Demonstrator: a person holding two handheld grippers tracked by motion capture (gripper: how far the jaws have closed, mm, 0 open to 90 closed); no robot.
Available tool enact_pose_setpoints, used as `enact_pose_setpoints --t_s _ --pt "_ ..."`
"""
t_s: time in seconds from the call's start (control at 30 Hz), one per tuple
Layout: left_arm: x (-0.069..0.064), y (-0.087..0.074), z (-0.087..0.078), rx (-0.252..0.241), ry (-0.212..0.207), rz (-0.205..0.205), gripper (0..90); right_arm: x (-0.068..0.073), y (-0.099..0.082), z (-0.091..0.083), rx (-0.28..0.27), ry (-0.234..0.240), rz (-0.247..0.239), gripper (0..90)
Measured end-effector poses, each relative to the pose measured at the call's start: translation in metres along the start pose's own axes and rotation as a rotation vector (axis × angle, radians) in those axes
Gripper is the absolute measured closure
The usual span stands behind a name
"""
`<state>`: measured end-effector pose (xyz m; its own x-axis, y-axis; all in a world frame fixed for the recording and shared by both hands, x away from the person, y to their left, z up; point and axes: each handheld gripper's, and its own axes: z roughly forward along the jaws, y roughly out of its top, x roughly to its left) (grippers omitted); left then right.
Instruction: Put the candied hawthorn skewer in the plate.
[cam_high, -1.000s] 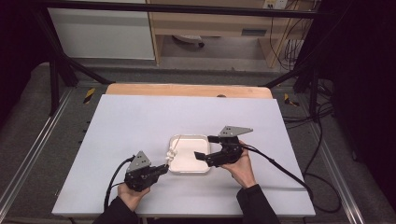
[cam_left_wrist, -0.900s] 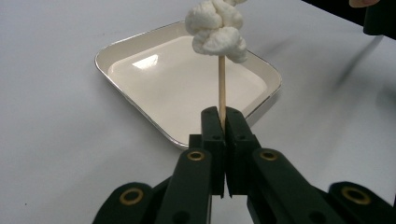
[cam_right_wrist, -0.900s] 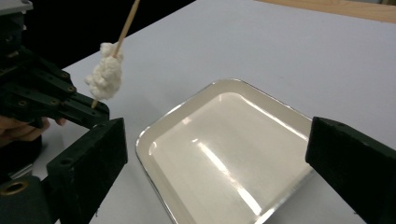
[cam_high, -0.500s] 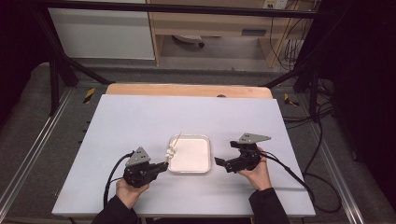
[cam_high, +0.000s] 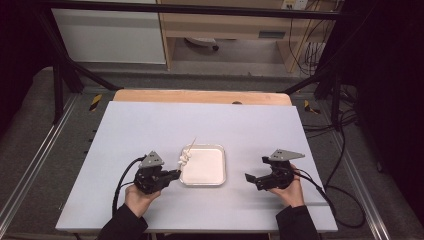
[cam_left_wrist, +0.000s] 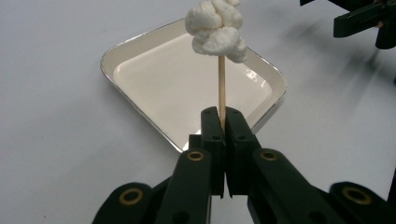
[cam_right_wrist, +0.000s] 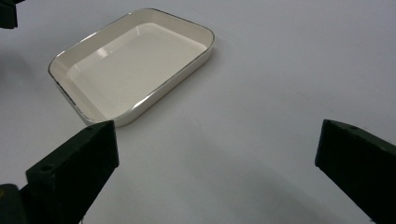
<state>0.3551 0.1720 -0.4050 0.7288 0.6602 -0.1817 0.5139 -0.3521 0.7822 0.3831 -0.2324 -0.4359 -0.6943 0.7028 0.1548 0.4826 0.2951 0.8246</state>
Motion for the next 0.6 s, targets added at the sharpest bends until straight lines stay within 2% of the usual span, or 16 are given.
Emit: enact_pose_setpoints --t_s 0.3,0.6 --pt "0.0 0.013 0.012 0.044 0.011 0.005 87.8 -0.007 -0.015 -0.009 0.009 -0.017 -0.007 0.2" --pt "-0.002 0.025 0.032 0.115 0.029 0.013 87.8 -0.01 -0.025 -0.015 0.015 -0.029 -0.009 0.2"
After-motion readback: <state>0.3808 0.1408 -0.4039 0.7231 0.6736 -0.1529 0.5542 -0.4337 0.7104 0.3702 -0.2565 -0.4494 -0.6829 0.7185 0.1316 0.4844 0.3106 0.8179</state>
